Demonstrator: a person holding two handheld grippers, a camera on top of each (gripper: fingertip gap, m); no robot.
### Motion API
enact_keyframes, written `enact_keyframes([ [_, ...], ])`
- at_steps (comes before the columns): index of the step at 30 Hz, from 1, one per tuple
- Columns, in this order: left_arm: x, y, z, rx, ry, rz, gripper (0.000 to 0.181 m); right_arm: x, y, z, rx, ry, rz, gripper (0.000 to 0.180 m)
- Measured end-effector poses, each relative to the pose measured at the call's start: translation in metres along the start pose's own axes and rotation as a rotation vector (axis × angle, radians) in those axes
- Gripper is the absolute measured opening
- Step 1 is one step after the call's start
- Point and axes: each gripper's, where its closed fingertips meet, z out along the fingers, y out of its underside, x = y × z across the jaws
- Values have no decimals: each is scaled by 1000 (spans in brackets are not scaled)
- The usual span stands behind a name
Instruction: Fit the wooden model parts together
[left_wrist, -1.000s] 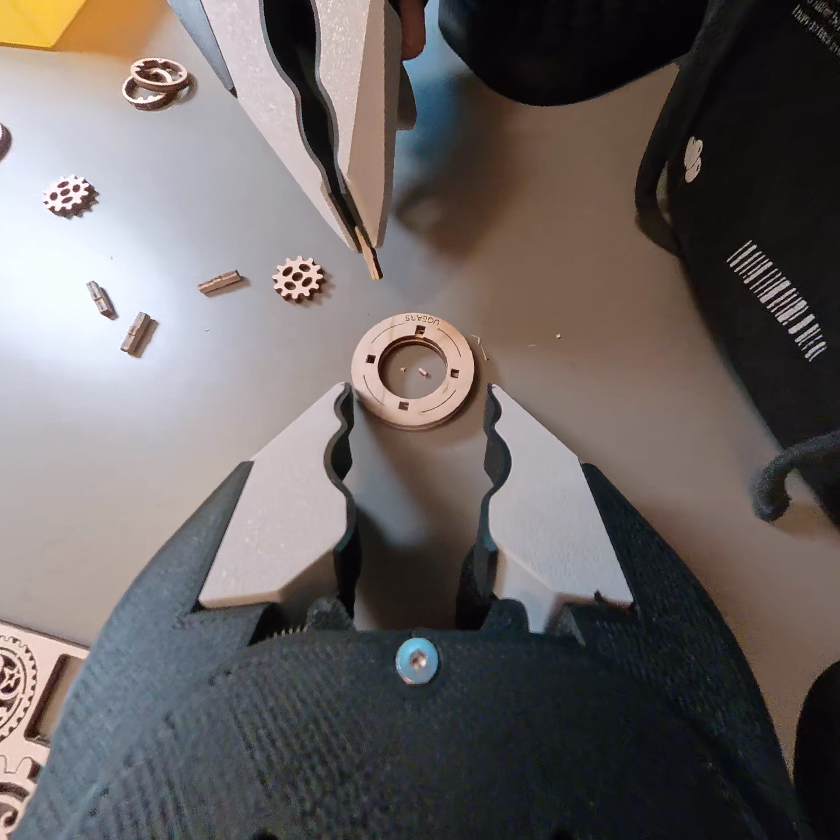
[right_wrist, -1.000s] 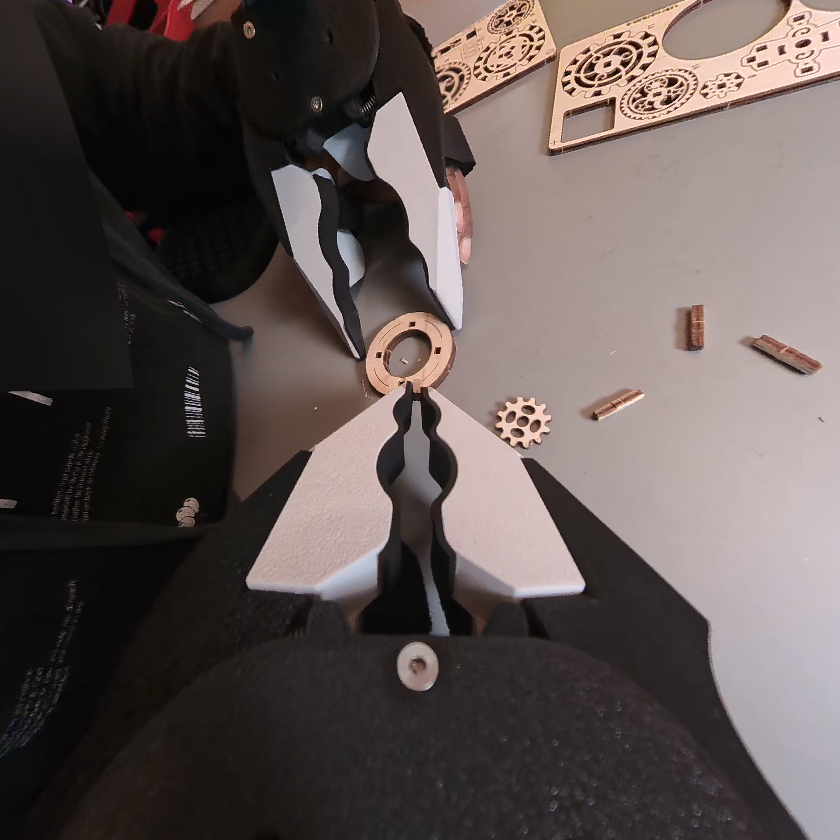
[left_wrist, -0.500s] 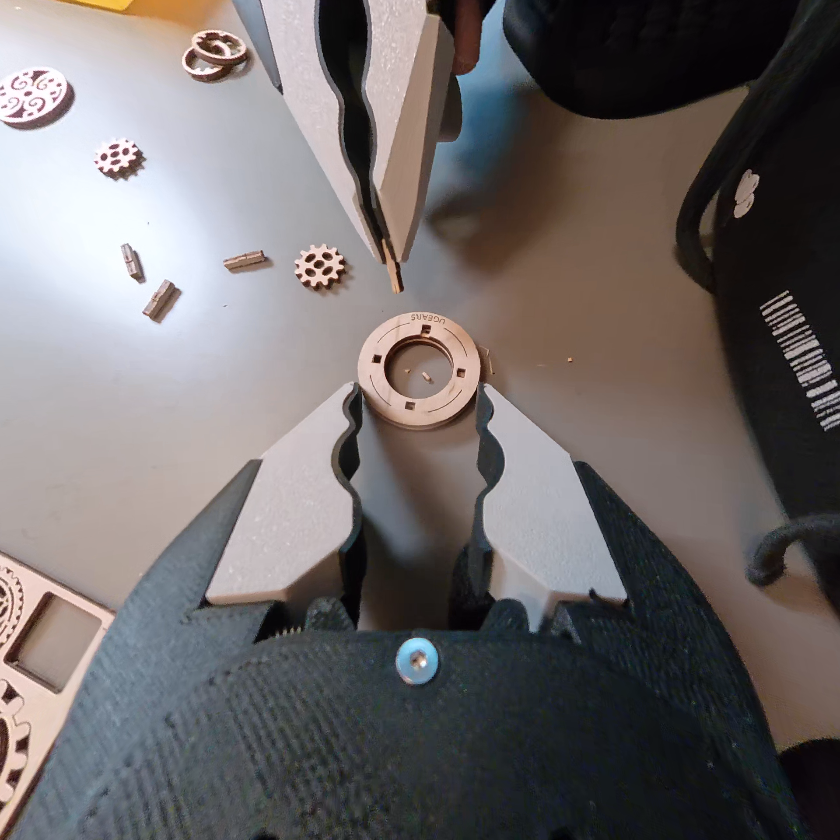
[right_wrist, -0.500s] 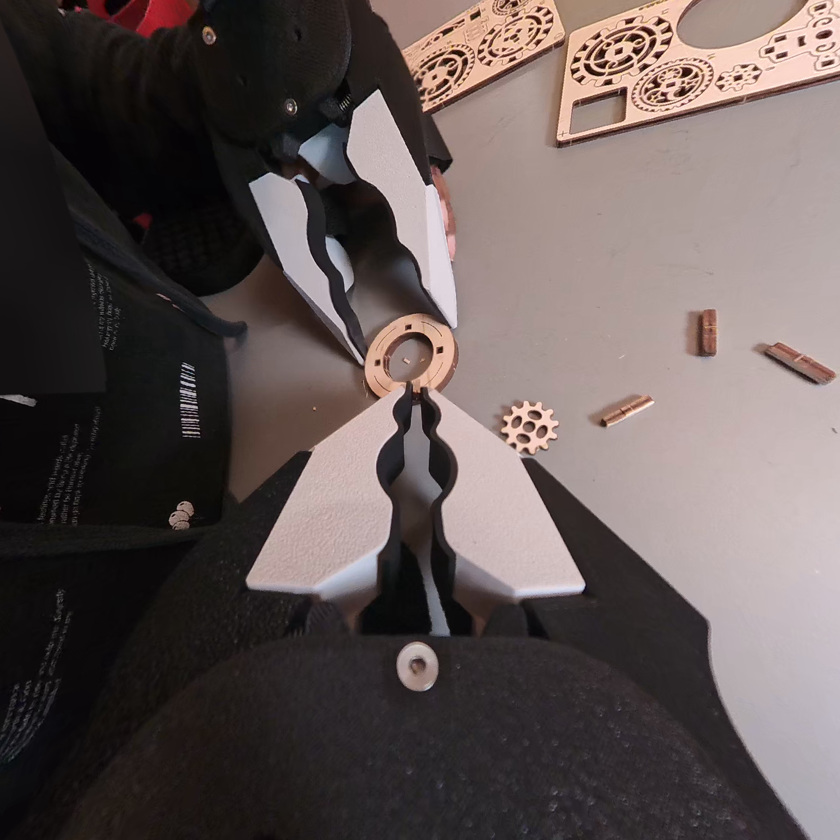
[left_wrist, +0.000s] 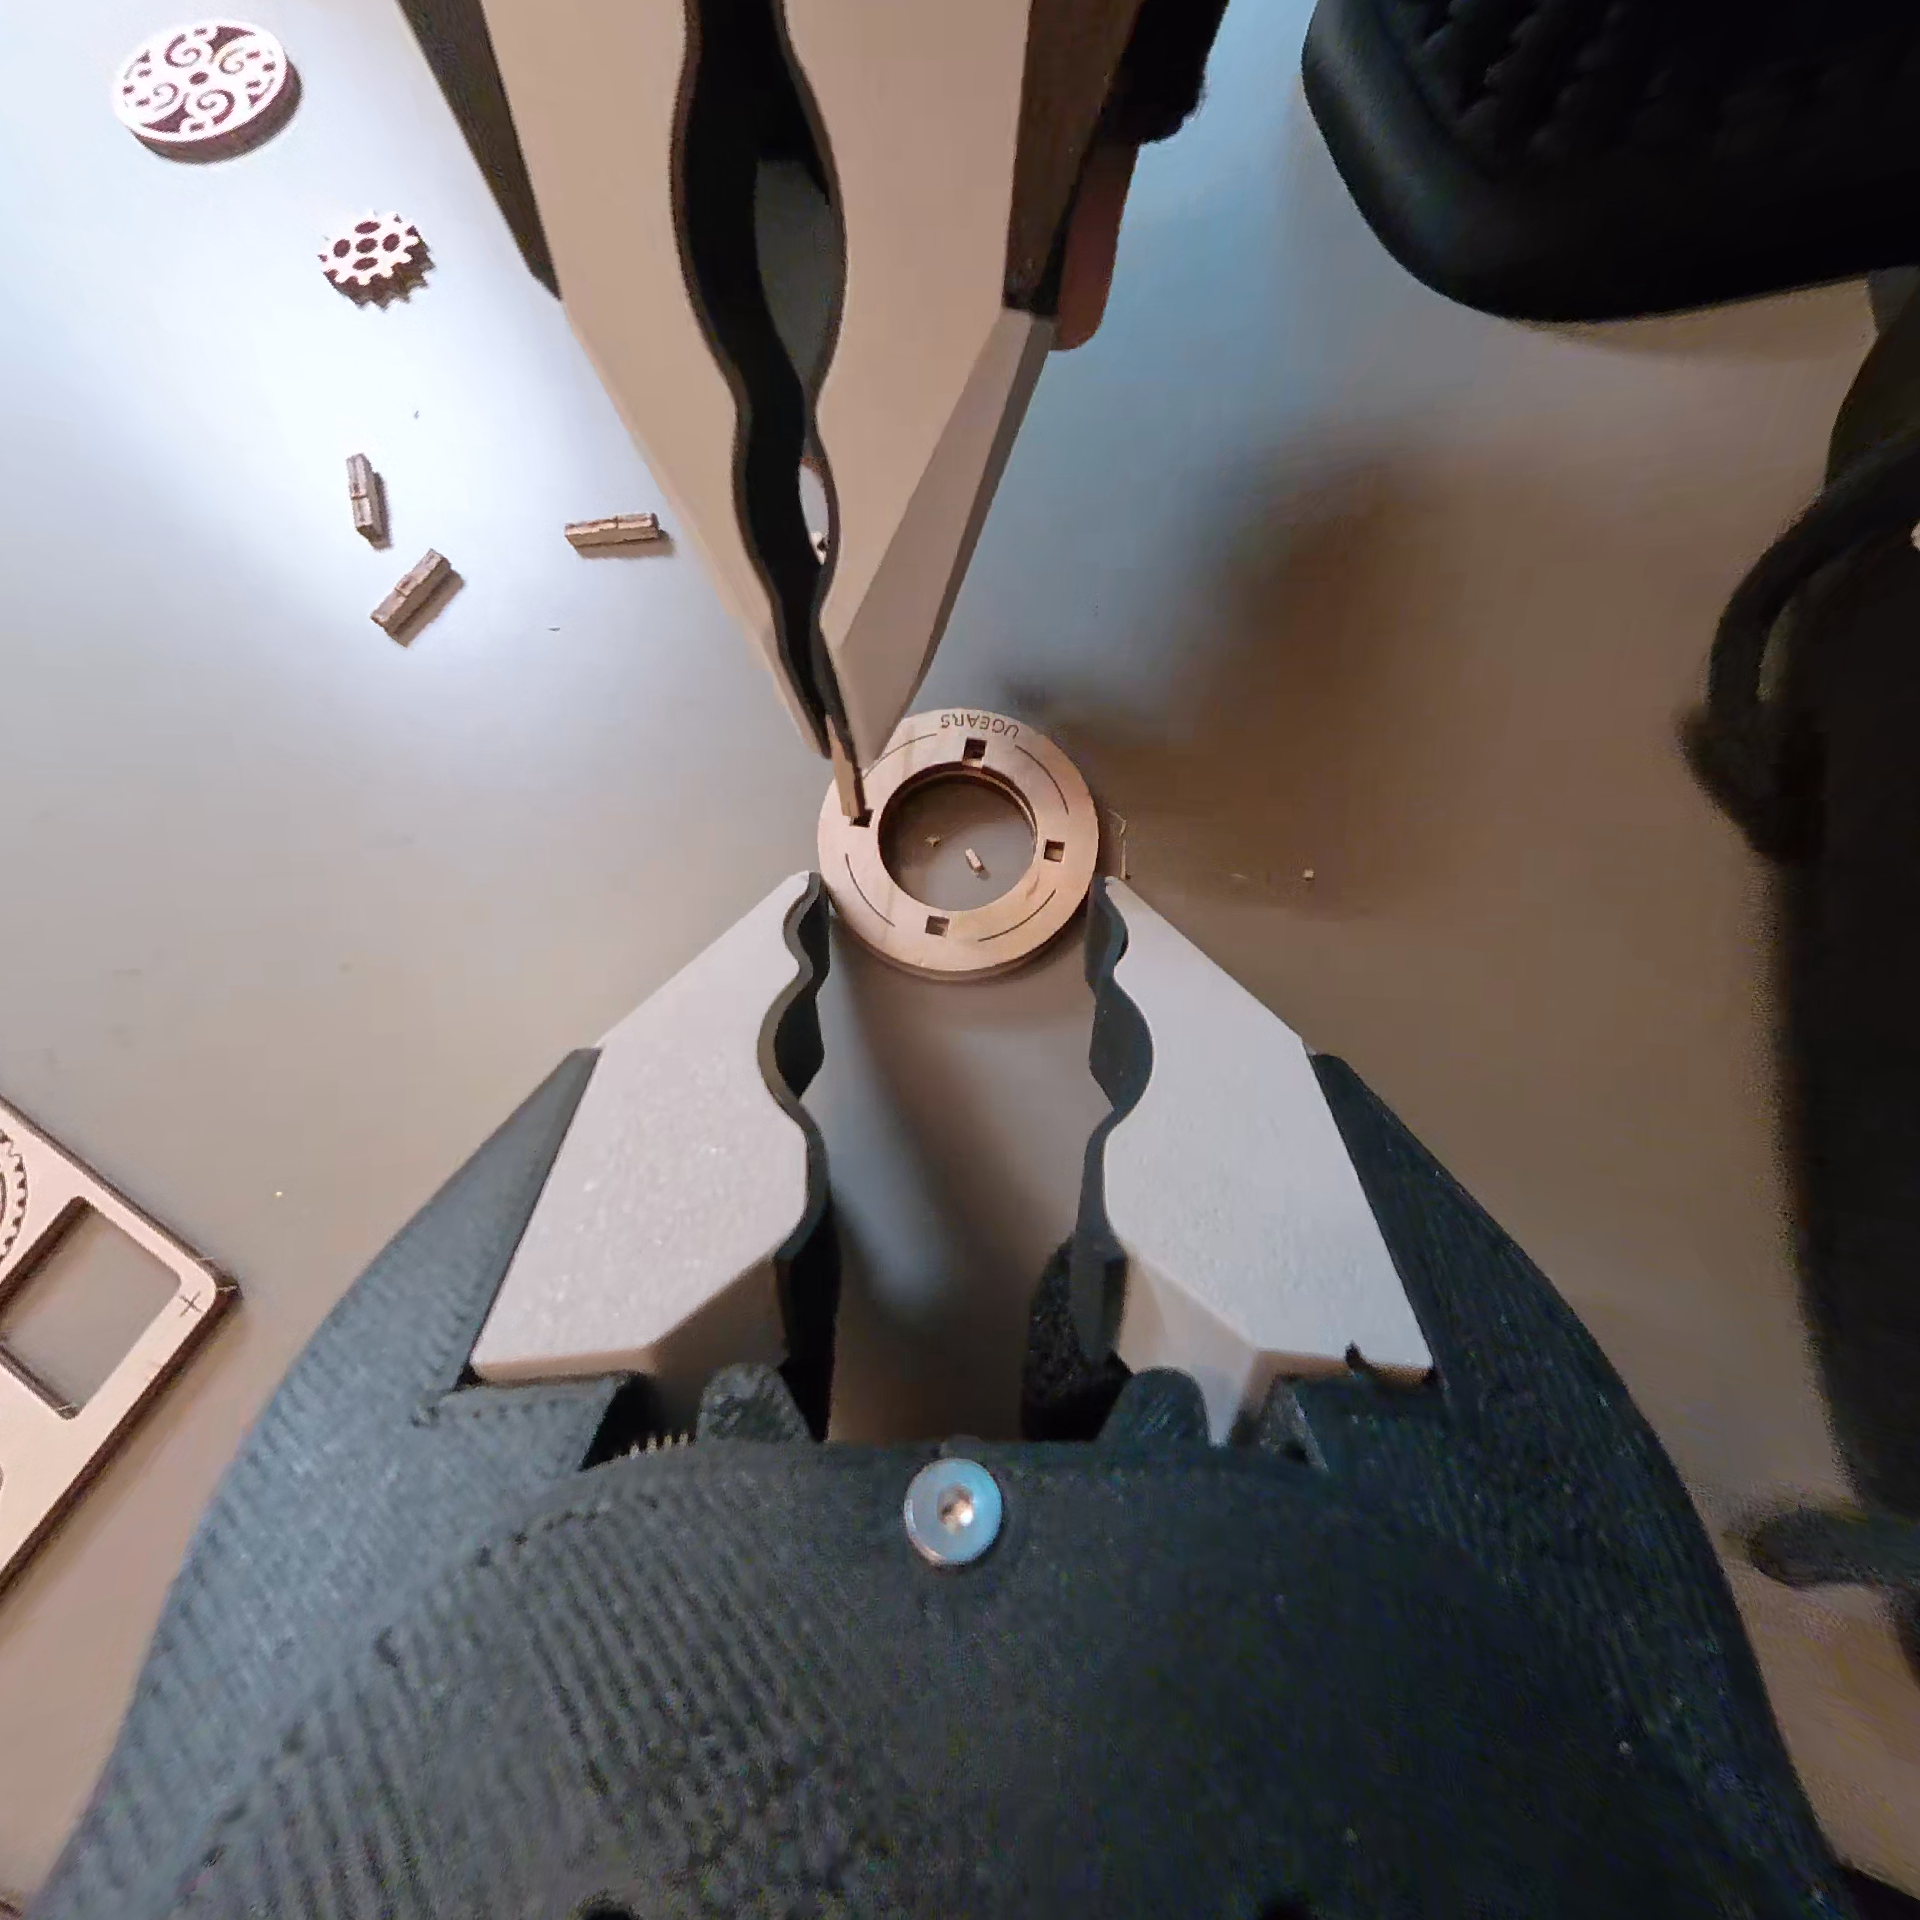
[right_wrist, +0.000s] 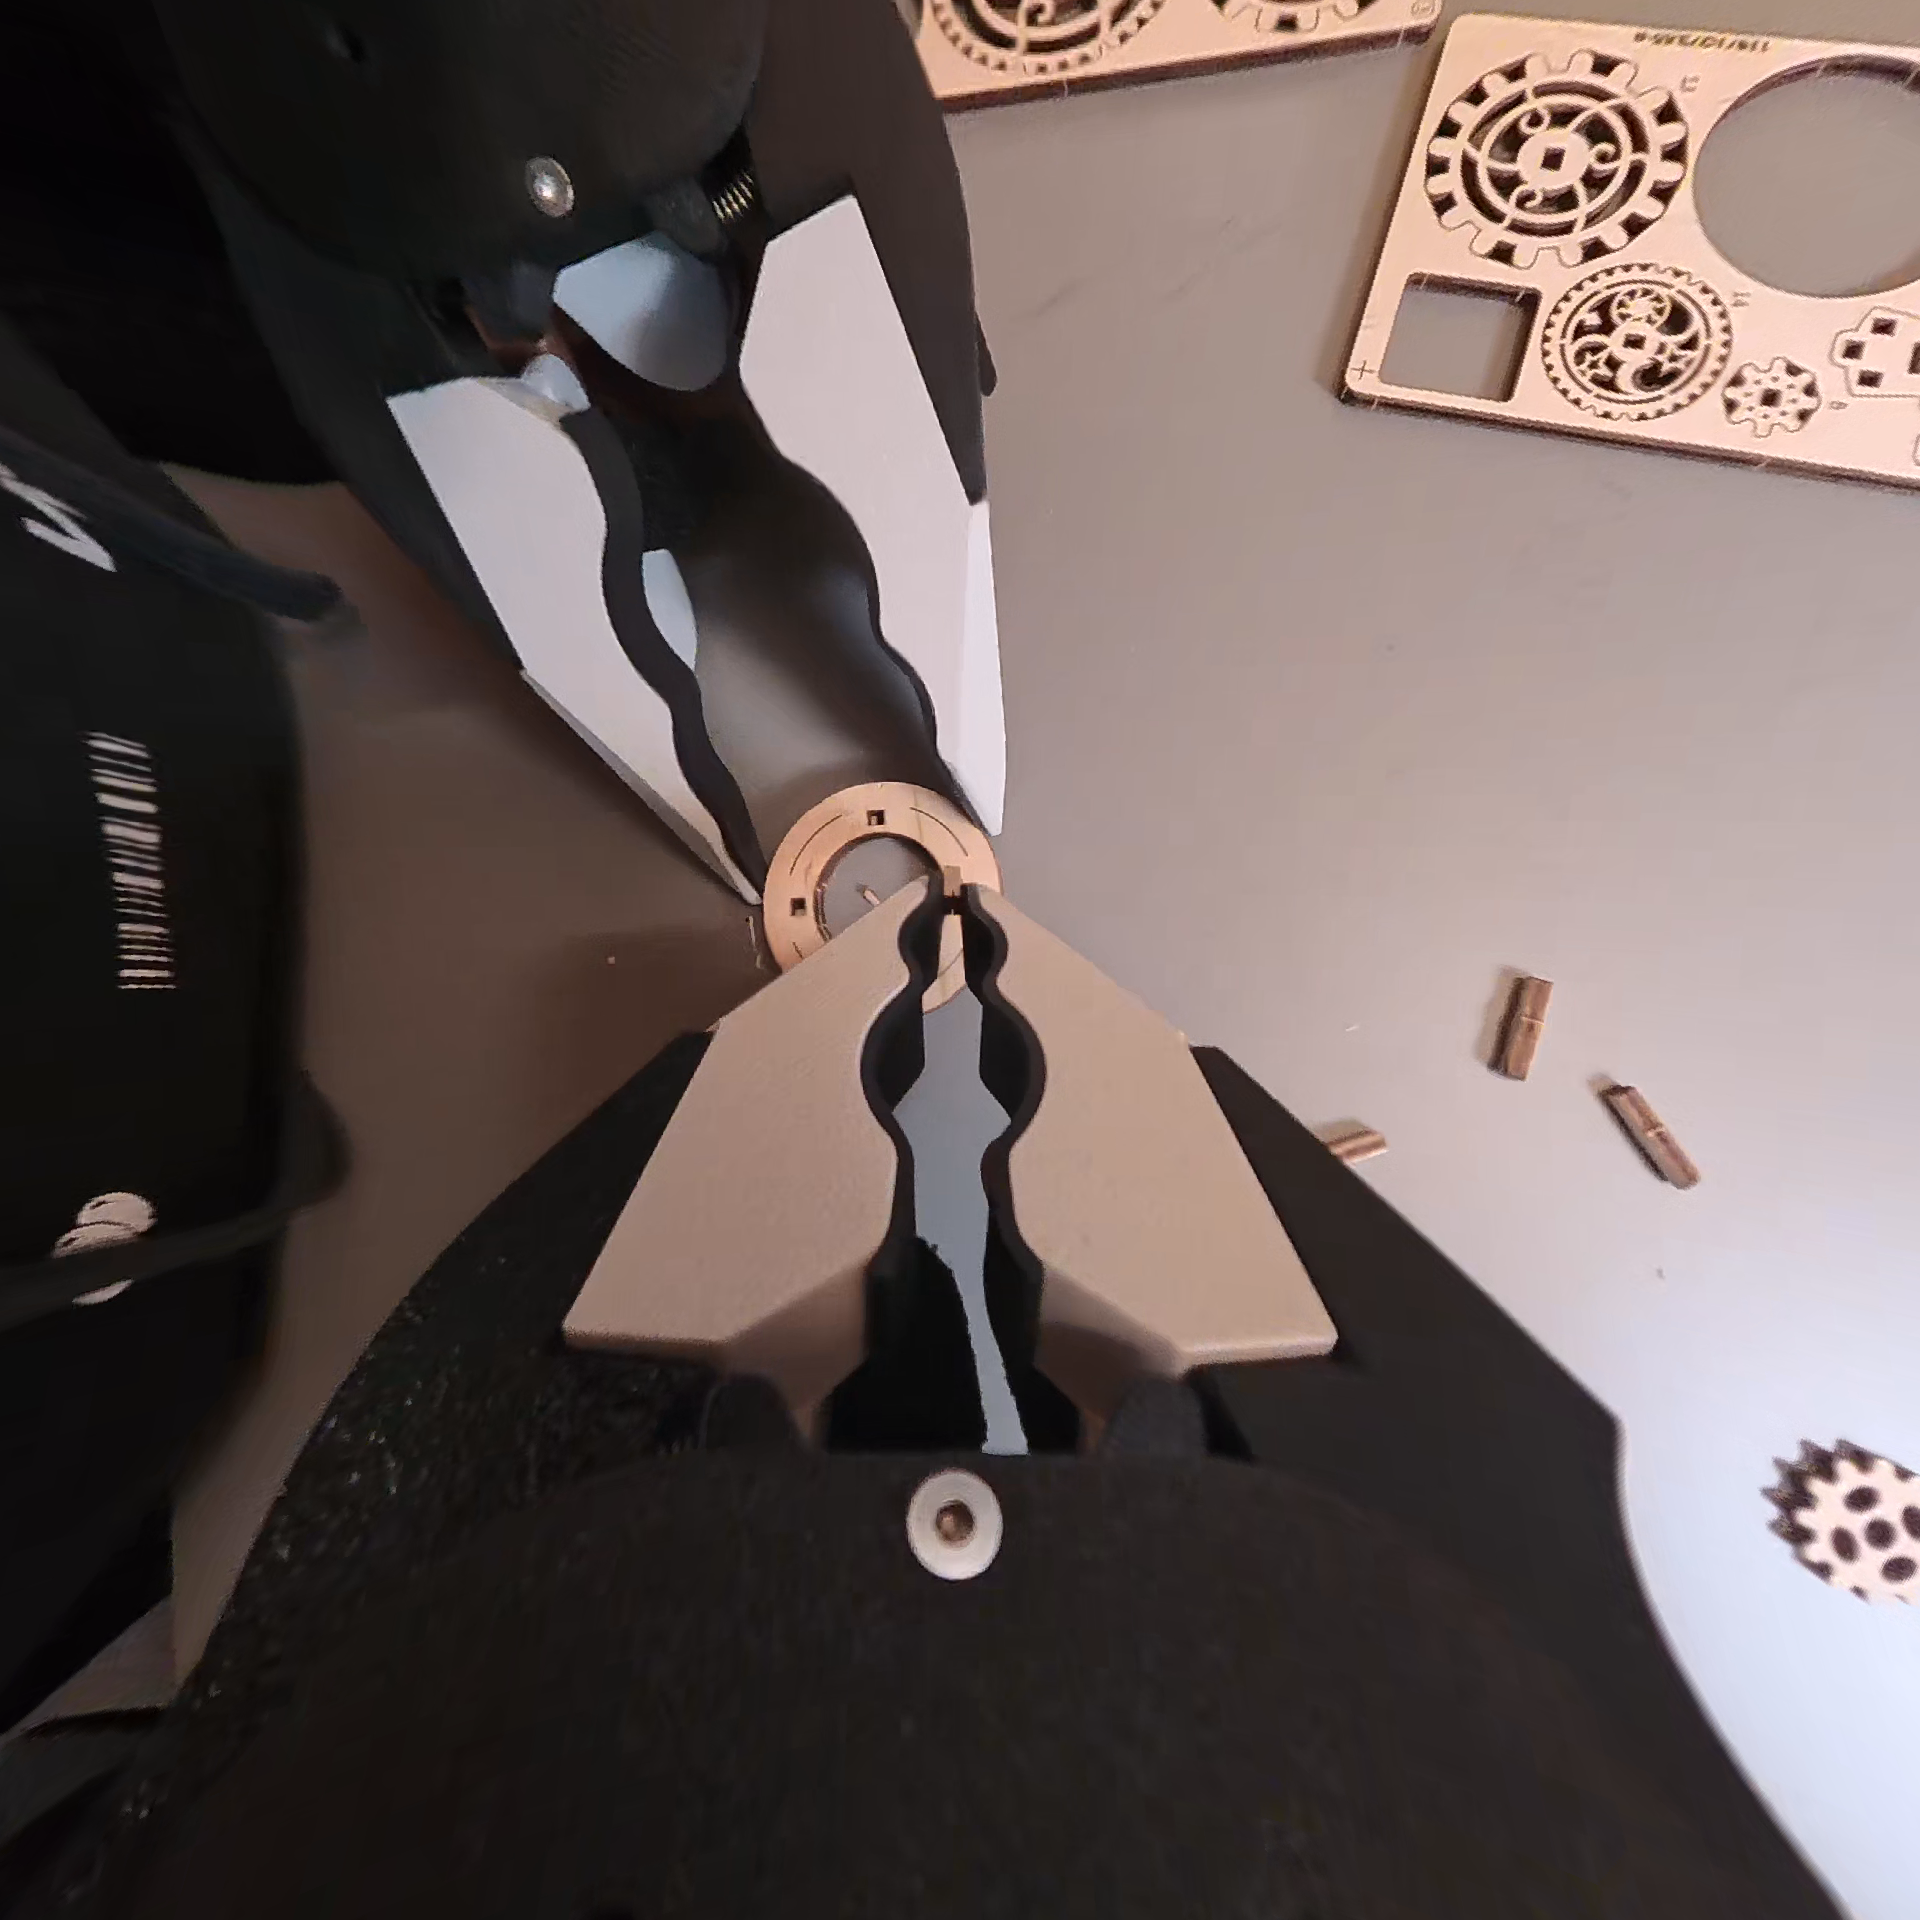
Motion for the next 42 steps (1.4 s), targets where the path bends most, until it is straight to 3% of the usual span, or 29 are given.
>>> enact_keyframes([
  [20,1,1,-1,40,6,12,48,1,6,8,-369,37,-92,0],
  [42,1,1,-1,41,7,13,48,2,9,12,-451,49,-156,0],
])
